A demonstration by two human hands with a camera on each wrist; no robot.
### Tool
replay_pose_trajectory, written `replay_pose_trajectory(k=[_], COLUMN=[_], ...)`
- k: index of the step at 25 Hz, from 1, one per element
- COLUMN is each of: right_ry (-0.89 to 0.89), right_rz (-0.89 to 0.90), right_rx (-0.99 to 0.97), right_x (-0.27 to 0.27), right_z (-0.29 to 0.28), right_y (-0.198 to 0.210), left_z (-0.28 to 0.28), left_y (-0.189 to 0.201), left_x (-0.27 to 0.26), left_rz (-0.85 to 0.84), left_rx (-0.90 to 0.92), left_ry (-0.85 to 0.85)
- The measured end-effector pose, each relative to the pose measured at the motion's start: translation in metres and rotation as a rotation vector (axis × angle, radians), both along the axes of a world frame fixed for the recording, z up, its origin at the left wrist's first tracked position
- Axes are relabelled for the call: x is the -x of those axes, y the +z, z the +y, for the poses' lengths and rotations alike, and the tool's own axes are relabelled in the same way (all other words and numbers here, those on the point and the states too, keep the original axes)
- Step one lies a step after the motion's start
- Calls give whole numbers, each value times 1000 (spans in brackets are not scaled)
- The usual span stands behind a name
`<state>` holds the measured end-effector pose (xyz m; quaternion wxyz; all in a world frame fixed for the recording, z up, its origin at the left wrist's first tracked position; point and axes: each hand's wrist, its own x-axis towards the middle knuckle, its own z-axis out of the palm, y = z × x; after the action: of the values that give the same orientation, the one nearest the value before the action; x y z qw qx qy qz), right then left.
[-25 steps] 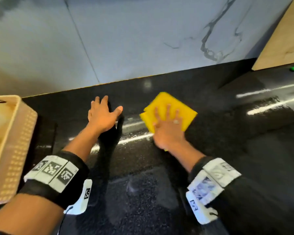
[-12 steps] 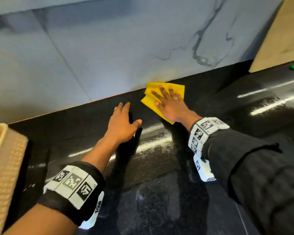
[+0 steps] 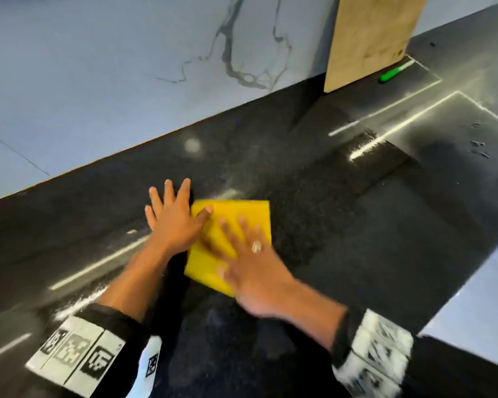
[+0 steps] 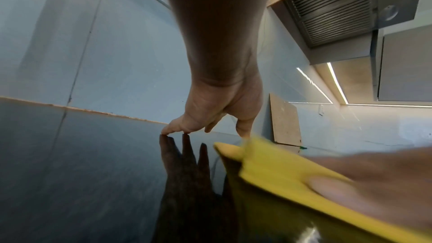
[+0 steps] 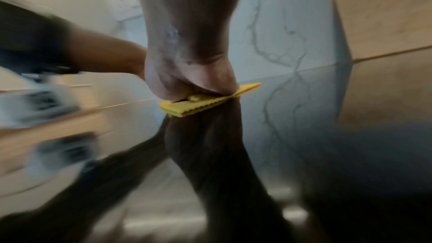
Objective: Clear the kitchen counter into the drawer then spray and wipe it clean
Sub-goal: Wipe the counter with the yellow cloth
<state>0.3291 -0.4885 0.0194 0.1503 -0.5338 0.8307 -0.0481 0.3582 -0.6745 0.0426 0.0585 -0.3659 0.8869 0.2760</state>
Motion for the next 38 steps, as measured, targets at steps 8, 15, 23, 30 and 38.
replay_pose_trajectory(k=[8,15,23,30,38], right_ry=[-798,15,-470,-40,-270], right_rz=[77,154,180,209,343], right_rx=[34,104,452,522,556], right_x=[121,-106,18,-103,53], right_z=[145,139,296,288,361], right_y=[7,-12,-38,-95,-93], left_z=[71,122,241,279,295], left_y=[-12,-1,-10,-36,-16], left_x=[-69,-109,-149,-149,-119], left_rz=[-103,-29,-37,104,104], left_rx=[23,-47,34,310,196], left_ry=[-155,-44,-224,-144,-129])
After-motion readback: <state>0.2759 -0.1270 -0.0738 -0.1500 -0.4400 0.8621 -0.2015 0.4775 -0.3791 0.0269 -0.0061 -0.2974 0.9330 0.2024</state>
